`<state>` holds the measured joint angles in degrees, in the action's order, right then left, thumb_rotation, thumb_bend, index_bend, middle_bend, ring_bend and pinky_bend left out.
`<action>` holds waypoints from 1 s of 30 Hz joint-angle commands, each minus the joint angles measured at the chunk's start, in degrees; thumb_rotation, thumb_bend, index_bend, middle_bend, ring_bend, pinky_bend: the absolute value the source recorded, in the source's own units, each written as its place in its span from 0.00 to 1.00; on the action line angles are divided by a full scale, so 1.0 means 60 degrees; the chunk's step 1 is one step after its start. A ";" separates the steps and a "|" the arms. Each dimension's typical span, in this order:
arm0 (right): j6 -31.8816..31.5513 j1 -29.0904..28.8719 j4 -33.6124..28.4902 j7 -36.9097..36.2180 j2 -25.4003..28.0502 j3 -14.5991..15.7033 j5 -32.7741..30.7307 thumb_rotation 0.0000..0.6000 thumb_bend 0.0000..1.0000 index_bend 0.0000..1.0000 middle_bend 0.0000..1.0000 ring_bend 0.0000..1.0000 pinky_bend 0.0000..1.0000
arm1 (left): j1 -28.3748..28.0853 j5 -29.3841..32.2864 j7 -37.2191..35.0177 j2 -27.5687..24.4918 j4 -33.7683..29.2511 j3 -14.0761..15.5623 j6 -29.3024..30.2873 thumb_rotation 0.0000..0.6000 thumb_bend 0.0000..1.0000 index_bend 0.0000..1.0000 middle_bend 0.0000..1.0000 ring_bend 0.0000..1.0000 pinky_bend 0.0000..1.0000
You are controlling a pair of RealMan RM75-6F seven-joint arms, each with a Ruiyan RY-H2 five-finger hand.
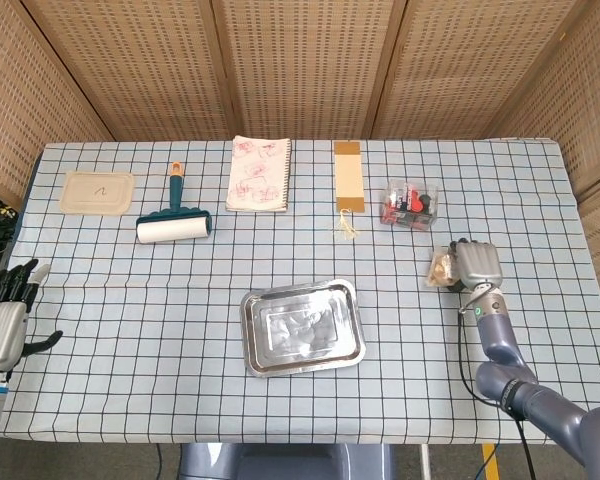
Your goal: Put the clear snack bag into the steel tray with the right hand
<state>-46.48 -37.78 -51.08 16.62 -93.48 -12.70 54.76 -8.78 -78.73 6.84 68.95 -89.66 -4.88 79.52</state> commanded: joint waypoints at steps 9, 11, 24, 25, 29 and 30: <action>-0.2876 0.0450 -0.3181 -0.0817 0.0904 0.0206 0.2615 1.00 0.33 0.73 0.61 0.62 0.68 | 0.0081 -0.0217 -0.0034 -0.0029 -0.0108 0.0072 0.0254 1.00 0.18 0.00 0.00 0.00 0.00; -0.3109 0.0506 -0.4061 -0.0448 0.1115 0.0229 0.2737 1.00 0.33 0.73 0.61 0.62 0.68 | 0.0096 -0.0264 -0.0056 -0.0042 -0.0129 0.0092 0.0290 1.00 0.18 0.00 0.00 0.00 0.00; -0.2930 -0.0277 -0.6602 0.1910 -0.0138 0.0103 0.2475 1.00 0.33 0.72 0.59 0.60 0.66 | 0.0203 -0.0593 -0.0370 -0.0209 -0.0264 0.0227 0.0485 1.00 0.18 0.00 0.00 0.00 0.00; -0.2868 -0.0368 -0.6535 0.2001 -0.0309 0.0052 0.2381 1.00 0.33 0.72 0.59 0.60 0.66 | 0.0194 -0.0599 -0.0386 -0.0214 -0.0262 0.0232 0.0464 1.00 0.18 0.00 0.00 0.00 0.00; -0.2690 -0.0683 -0.6158 0.2209 -0.0924 -0.0136 0.2066 1.00 0.33 0.71 0.58 0.60 0.65 | 0.0180 -0.0599 -0.0516 -0.0244 -0.0228 0.0228 0.0424 1.00 0.18 0.00 0.00 0.00 0.00; -0.2665 -0.0728 -0.6068 0.2206 -0.1028 -0.0151 0.2036 1.00 0.33 0.70 0.57 0.59 0.64 | 0.0178 -0.0588 -0.0562 -0.0252 -0.0217 0.0217 0.0419 1.00 0.18 0.00 0.00 0.00 0.00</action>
<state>-63.05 -41.30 -88.42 29.34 -98.54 -13.08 67.73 -7.69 -82.32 3.67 67.51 -91.04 -3.53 82.08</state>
